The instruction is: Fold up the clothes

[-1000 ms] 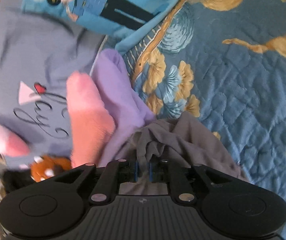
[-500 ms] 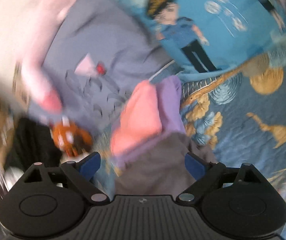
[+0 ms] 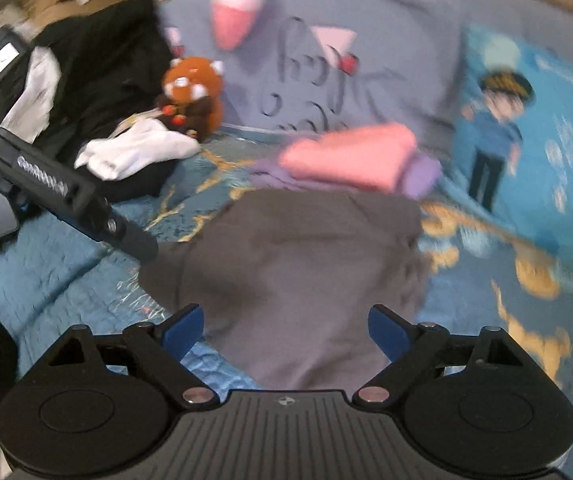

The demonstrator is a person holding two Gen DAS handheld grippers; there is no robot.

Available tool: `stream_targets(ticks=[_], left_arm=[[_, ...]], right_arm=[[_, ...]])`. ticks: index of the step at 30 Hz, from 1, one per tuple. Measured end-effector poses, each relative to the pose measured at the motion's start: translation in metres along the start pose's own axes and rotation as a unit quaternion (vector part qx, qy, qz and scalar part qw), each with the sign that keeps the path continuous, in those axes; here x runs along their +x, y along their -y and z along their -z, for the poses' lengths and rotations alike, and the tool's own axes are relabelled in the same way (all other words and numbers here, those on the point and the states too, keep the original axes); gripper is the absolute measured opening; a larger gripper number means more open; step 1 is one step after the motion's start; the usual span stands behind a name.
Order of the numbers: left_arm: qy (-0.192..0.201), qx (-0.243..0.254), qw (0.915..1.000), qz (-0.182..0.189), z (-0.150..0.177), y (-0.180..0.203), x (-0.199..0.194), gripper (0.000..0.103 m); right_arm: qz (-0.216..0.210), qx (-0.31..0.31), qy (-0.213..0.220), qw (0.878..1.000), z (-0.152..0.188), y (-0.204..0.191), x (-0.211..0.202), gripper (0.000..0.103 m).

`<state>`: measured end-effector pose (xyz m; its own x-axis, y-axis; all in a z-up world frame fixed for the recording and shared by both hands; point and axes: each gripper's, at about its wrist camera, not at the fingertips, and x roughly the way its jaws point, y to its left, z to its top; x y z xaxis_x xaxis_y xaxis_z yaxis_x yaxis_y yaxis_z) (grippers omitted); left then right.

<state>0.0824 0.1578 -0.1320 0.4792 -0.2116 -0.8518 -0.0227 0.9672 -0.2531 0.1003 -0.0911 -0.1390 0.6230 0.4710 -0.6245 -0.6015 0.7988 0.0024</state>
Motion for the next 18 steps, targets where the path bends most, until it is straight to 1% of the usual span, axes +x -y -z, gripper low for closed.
stream_targets(ticks=[2,4,5,7,10,11,12,14,15,16,18], left_arm=[[0.001,0.018,0.9998,-0.011,0.007,-0.002,0.0,0.102],[0.002,0.034,0.9994,-0.006,0.009,-0.004,0.002,0.102],[0.0,0.044,0.999,0.005,0.007,-0.005,0.004,0.102],[0.002,0.066,0.9975,0.025,0.005,-0.004,0.008,0.102],[0.01,0.122,0.9905,0.064,0.0,-0.003,0.017,0.102],[0.011,0.131,0.9888,0.07,-0.002,-0.003,0.02,0.102],[0.011,0.137,0.9877,0.075,-0.004,-0.004,0.025,0.102],[0.015,0.133,0.9877,0.081,-0.011,-0.009,0.032,0.102],[0.014,0.125,0.988,0.089,-0.013,-0.014,0.035,0.102],[0.013,0.118,0.9881,0.097,-0.015,-0.019,0.038,0.102],[0.005,0.105,0.9876,0.117,-0.017,-0.029,0.046,0.102]], right_arm=[[0.001,-0.005,0.002,1.0,-0.009,-0.003,0.003,0.09],[-0.007,0.003,-0.002,1.0,-0.021,0.0,0.008,0.09],[-0.011,0.004,-0.004,1.0,-0.028,0.002,0.01,0.09],[-0.018,-0.013,-0.009,1.0,-0.045,0.006,0.015,0.09],[-0.035,-0.07,-0.018,0.997,-0.078,0.009,0.022,0.09],[-0.054,-0.097,-0.026,0.994,-0.089,0.009,0.028,0.09],[-0.076,-0.128,-0.039,0.988,-0.101,0.009,0.036,0.089],[-0.118,-0.187,-0.066,0.973,-0.123,0.008,0.054,0.08],[-0.135,-0.214,-0.083,0.964,-0.133,0.006,0.065,0.079],[-0.149,-0.241,-0.101,0.954,-0.142,0.004,0.077,0.074],[-0.173,-0.276,-0.134,0.936,-0.159,-0.001,0.106,0.069]])
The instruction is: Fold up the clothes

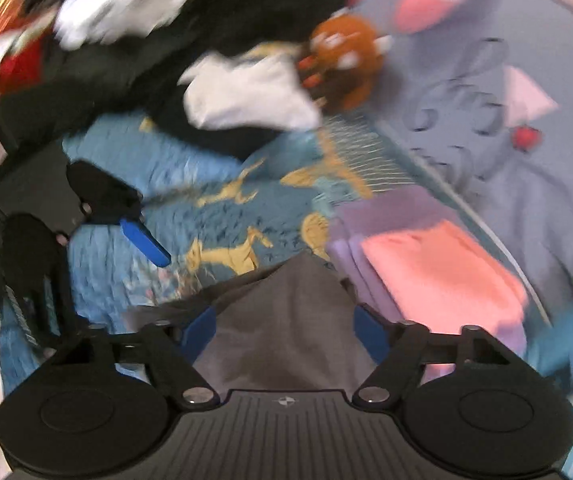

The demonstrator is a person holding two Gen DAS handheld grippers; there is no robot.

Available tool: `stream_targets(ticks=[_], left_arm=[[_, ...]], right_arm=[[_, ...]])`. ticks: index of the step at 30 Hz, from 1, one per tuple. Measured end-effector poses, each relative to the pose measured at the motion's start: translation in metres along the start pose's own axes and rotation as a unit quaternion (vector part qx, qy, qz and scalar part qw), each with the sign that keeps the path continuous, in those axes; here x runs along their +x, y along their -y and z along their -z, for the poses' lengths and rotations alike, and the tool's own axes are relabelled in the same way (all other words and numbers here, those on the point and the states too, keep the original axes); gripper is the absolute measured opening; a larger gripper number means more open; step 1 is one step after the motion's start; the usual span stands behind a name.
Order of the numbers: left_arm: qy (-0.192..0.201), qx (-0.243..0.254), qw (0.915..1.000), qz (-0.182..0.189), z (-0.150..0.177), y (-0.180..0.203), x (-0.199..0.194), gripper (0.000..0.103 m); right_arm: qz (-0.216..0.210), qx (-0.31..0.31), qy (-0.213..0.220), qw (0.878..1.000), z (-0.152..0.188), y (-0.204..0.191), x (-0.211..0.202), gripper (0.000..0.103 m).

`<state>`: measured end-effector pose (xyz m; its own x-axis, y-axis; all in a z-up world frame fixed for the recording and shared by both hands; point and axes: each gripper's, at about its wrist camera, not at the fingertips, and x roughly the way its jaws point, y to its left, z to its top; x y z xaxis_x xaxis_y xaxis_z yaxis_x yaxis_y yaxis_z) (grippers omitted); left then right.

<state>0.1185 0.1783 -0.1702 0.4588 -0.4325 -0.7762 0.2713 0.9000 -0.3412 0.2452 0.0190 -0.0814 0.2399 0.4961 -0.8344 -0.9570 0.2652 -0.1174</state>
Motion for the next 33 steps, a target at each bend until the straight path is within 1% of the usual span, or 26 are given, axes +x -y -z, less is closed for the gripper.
stream_targets(ticks=[1,2,3,5,7,9,11,13,19,20,21,22,23,24,28,33], left_arm=[[-0.004,-0.01,0.9998,0.015,0.0,-0.006,0.002,0.102],[-0.01,-0.02,0.9992,0.034,0.002,-0.011,0.004,0.102],[-0.012,-0.025,0.9986,0.044,0.004,-0.014,0.005,0.103],[-0.01,-0.031,0.9981,0.051,0.005,-0.019,0.006,0.102],[-0.002,-0.039,0.9971,0.065,0.004,-0.024,0.003,0.102],[0.009,-0.044,0.9954,0.084,0.003,-0.029,0.0,0.103],[0.02,-0.046,0.9938,0.099,0.002,-0.033,-0.002,0.103],[0.018,-0.05,0.9932,0.104,0.0,-0.037,0.001,0.102],[0.012,-0.045,0.9928,0.11,-0.001,-0.04,0.007,0.103],[0.009,-0.042,0.9932,0.108,-0.001,-0.04,0.01,0.103],[0.005,-0.04,0.9937,0.105,0.0,-0.04,0.012,0.102],[0.002,-0.037,0.9942,0.101,0.0,-0.039,0.013,0.102],[0.0,-0.037,0.9942,0.101,0.001,-0.039,0.014,0.103],[-0.002,-0.039,0.9939,0.104,0.001,-0.04,0.015,0.103],[0.003,-0.057,0.9921,0.112,0.001,-0.046,0.014,0.102],[0.013,-0.068,0.9921,0.105,-0.001,-0.052,0.01,0.103]], right_arm=[[-0.014,-0.013,-0.015,1.0,-0.01,0.008,0.011,0.066],[-0.027,-0.024,-0.029,0.999,-0.019,0.015,0.023,0.065],[-0.038,-0.031,-0.042,0.998,-0.026,0.019,0.036,0.064],[-0.059,-0.047,-0.067,0.995,-0.038,0.025,0.06,0.06],[-0.082,-0.071,-0.088,0.99,-0.048,0.023,0.08,0.057],[-0.102,-0.095,-0.109,0.984,-0.057,0.02,0.1,0.052],[-0.11,-0.126,-0.132,0.977,-0.064,0.018,0.113,0.049],[-0.11,-0.143,-0.156,0.971,-0.069,0.021,0.126,0.049],[-0.142,-0.129,-0.201,0.961,-0.072,0.033,0.156,0.049],[-0.147,-0.129,-0.208,0.958,-0.072,0.033,0.161,0.043],[-0.152,-0.13,-0.211,0.957,-0.072,0.033,0.164,0.039],[-0.157,-0.132,-0.21,0.956,-0.072,0.032,0.164,0.028],[-0.158,-0.133,-0.208,0.956,-0.072,0.031,0.163,0.013],[-0.152,-0.138,-0.205,0.957,-0.073,0.03,0.161,0.008],[-0.133,-0.154,-0.184,0.962,-0.075,0.028,0.138,0.006],[-0.113,-0.162,-0.148,0.969,-0.081,0.023,0.098,0.004]])
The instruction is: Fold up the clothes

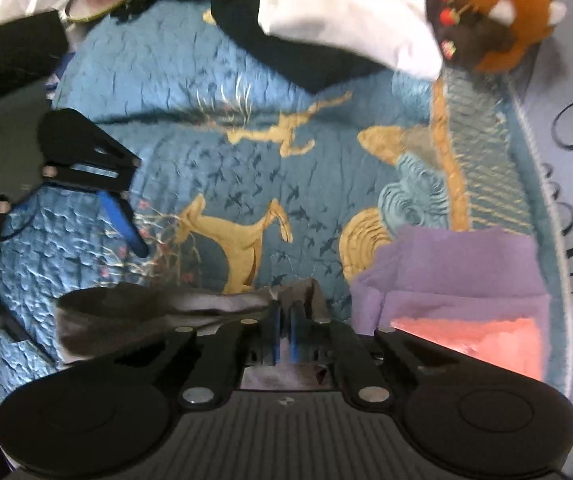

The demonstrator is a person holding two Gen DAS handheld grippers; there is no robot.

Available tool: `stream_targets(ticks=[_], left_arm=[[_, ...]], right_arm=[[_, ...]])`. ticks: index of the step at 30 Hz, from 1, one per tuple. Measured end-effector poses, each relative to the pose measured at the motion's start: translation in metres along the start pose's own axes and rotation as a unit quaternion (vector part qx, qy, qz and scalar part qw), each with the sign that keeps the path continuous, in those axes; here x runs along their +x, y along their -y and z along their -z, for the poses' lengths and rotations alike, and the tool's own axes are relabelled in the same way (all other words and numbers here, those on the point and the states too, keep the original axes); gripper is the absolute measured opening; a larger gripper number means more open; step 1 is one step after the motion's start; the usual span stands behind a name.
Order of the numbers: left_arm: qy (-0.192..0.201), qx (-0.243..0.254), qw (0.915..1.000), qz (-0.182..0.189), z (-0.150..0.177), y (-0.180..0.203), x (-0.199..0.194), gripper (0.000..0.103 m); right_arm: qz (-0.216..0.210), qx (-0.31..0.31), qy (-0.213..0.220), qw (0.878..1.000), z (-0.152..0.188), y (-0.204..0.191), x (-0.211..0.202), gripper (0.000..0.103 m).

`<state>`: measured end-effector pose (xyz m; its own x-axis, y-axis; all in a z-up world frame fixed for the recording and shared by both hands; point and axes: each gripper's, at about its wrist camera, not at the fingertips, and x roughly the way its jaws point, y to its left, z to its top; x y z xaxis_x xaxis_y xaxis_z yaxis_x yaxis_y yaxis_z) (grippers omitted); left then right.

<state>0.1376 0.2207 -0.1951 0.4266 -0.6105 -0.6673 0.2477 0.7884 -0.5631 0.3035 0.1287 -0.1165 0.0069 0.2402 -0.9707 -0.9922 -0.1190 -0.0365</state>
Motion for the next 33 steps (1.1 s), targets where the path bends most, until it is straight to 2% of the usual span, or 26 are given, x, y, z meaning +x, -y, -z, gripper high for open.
stream_targets(ticks=[9,14,20,22,24,27,31,33], left_arm=[[0.041,0.033,0.9986,-0.007,-0.008,0.01,-0.008,0.103],[0.049,0.055,0.9973,0.007,-0.025,0.011,0.003,0.103],[0.027,0.027,0.9952,0.09,-0.037,0.003,0.021,0.102],[0.022,0.034,0.9948,0.094,-0.035,0.006,0.023,0.103],[0.017,0.045,0.9954,0.082,-0.034,0.009,0.025,0.103],[0.016,0.035,0.9956,0.086,-0.033,0.005,0.025,0.103],[0.023,0.036,0.995,0.091,-0.032,0.005,0.021,0.103],[0.025,0.04,0.9946,0.092,-0.032,0.007,0.02,0.103]], right_arm=[[0.036,-0.002,0.034,0.999,0.012,-0.019,-0.039,0.003],[0.05,0.0,0.056,0.997,0.017,-0.028,-0.057,0.003],[0.065,0.03,0.117,0.991,0.021,-0.028,-0.085,0.0],[0.066,0.043,0.13,0.988,0.02,-0.024,-0.091,0.0],[0.065,0.04,0.116,0.99,0.019,-0.024,-0.086,0.0],[0.065,0.031,0.089,0.993,0.019,-0.024,-0.071,0.001],[0.061,0.004,0.051,0.997,0.018,-0.025,-0.039,0.011],[0.054,-0.012,0.039,0.998,0.015,-0.022,-0.025,0.02]])
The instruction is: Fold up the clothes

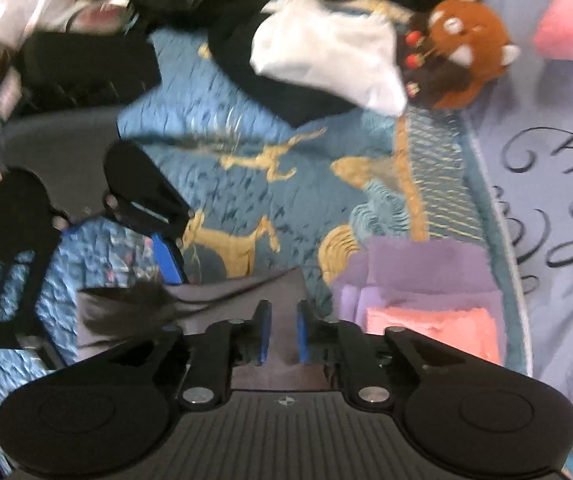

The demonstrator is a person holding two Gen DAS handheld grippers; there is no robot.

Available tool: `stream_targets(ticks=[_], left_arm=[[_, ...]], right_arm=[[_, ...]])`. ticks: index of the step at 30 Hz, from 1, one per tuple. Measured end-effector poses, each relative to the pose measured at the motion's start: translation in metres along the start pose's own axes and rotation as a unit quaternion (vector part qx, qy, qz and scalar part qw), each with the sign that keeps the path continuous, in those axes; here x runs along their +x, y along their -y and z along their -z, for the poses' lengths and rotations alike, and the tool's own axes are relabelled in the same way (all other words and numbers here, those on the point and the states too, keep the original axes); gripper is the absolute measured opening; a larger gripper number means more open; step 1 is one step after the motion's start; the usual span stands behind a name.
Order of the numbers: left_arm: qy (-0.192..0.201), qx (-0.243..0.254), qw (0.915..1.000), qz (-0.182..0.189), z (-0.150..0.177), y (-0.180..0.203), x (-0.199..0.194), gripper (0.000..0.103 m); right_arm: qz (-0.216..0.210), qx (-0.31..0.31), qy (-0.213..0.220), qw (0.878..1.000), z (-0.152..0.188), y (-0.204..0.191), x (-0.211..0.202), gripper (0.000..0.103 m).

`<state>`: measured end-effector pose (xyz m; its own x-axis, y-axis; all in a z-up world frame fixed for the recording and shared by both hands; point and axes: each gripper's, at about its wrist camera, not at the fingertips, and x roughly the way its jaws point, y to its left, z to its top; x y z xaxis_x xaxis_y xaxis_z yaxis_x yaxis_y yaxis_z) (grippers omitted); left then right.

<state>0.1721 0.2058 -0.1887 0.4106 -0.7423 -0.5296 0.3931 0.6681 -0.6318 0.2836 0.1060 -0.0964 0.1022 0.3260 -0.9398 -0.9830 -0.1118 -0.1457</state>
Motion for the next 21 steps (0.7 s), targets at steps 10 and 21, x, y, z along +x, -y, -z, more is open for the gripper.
stream_targets(ticks=[10,21], left_arm=[[0.001,0.016,0.9998,0.009,0.002,0.007,-0.002,0.103],[0.001,0.036,0.9993,0.013,0.005,0.014,-0.006,0.103]], right_arm=[[-0.082,-0.045,-0.061,0.994,-0.018,0.028,0.051,0.05],[-0.227,-0.036,-0.101,0.968,-0.033,0.057,0.08,0.058]])
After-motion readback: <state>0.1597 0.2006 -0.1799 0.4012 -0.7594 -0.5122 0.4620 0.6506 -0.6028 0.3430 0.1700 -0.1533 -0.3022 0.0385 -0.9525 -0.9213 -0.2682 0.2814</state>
